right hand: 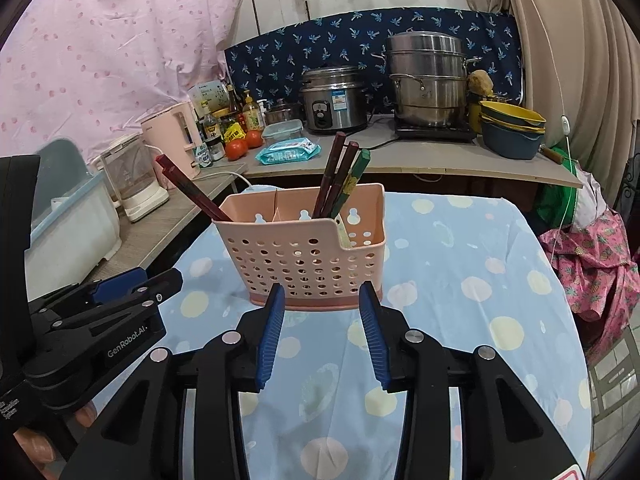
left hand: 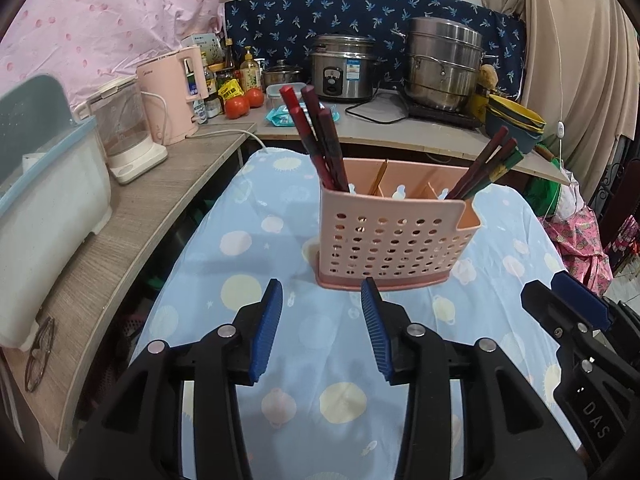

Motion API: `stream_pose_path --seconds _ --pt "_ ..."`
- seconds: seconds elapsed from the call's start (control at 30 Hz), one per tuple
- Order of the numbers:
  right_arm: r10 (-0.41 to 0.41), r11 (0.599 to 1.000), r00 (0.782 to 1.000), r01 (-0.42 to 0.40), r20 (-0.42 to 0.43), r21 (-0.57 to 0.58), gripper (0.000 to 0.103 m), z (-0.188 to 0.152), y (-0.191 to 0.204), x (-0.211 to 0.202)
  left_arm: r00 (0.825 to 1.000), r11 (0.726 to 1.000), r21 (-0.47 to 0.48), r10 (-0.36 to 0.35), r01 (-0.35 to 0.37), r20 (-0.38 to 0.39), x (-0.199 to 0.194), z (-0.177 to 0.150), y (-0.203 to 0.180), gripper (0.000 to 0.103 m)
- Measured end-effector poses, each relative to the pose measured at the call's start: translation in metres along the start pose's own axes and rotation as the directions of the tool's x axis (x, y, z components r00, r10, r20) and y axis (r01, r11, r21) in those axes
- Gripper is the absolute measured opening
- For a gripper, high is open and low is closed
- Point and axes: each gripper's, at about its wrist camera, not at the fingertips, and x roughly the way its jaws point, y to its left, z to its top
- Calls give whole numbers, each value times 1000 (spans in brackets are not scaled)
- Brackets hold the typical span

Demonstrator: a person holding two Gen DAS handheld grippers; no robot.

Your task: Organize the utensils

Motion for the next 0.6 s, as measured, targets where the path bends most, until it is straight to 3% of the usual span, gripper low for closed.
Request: stream_pose_path --seconds 0.2,0.33,0.6 --pt "-14 1000 1000 14 -21 1 38 -12 1 2 1000 1000 5 12 -12 -17 1 -14 0 40" --pt "-23 1000 999 22 -35 -7 38 -19 3 3 1000 1000 2 21 -21 -23 2 -21 1 49" --pt "-45 999 998 44 -39 -18 49 -28 4 2 999 999 15 36 -35 -27 2 -31 0 58"
